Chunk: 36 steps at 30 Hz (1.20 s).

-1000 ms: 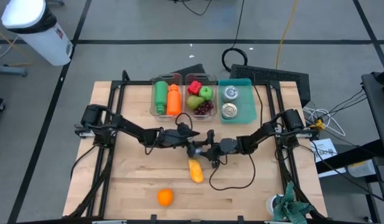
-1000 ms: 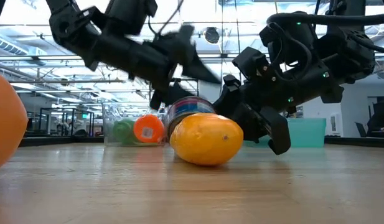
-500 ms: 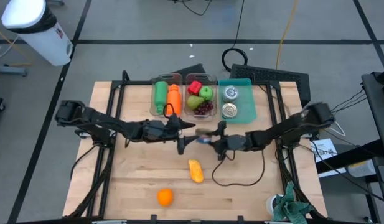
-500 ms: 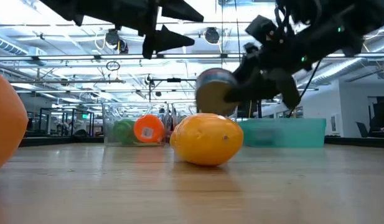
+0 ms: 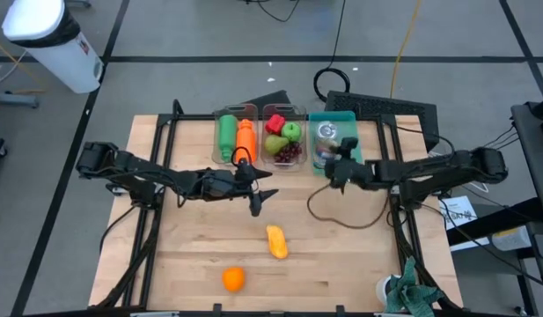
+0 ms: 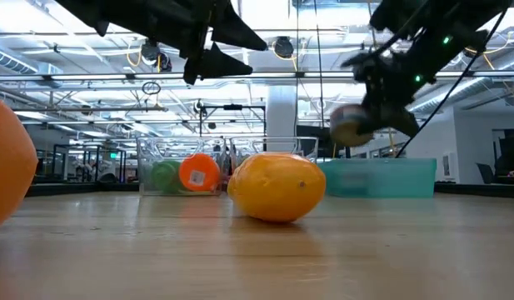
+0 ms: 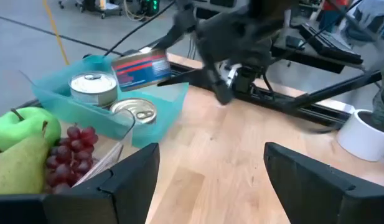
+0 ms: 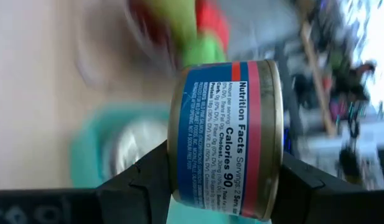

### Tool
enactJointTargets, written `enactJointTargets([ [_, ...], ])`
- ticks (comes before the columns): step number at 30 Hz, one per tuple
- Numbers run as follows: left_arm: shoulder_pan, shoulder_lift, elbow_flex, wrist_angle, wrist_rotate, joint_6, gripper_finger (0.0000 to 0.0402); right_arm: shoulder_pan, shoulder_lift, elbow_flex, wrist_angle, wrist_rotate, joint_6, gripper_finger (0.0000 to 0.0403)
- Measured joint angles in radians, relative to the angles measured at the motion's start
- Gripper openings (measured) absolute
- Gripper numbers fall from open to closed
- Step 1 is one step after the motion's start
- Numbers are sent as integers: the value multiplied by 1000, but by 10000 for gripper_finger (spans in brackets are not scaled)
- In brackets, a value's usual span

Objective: Pick & Place Food Item
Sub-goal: Put the blue tuna can into the green bin

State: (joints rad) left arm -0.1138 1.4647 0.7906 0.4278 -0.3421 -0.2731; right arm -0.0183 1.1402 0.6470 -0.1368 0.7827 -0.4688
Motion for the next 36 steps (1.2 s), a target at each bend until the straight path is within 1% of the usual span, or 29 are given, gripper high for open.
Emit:
enactJointTargets([
  [2,2,0,0,0,0,1,299,-58,5,-1,-61,-14,43,184],
  [5,2,0,0,-3,0,1,299,-135,27,-1,-86,-109,94,184],
  [7,2,0,0,-6,0,1,298,-170,48,-1,-82,-154,105,184],
  [14,2,0,0,-18,0,-17,298,-245,119,-1,-53,-157,33,184],
  [18,2,0,0,-23,0,-17,298,-250,149,1,-41,-155,19,184],
  [24,4,0,0,-23,0,-18,298,-242,154,1,-6,-160,10,185],
  [26,4,0,0,-23,0,-18,298,-242,154,1,-3,-162,11,210],
  [29,4,0,0,-34,0,-24,298,-242,154,1,-1,-160,11,269],
  [31,4,0,0,-37,0,-26,298,-242,154,1,-2,-160,11,301],
  [34,4,0,0,-38,0,-27,298,-242,154,1,-2,-160,30,335],
  [36,4,0,0,-38,0,-27,298,-242,154,1,-3,-160,49,348],
])
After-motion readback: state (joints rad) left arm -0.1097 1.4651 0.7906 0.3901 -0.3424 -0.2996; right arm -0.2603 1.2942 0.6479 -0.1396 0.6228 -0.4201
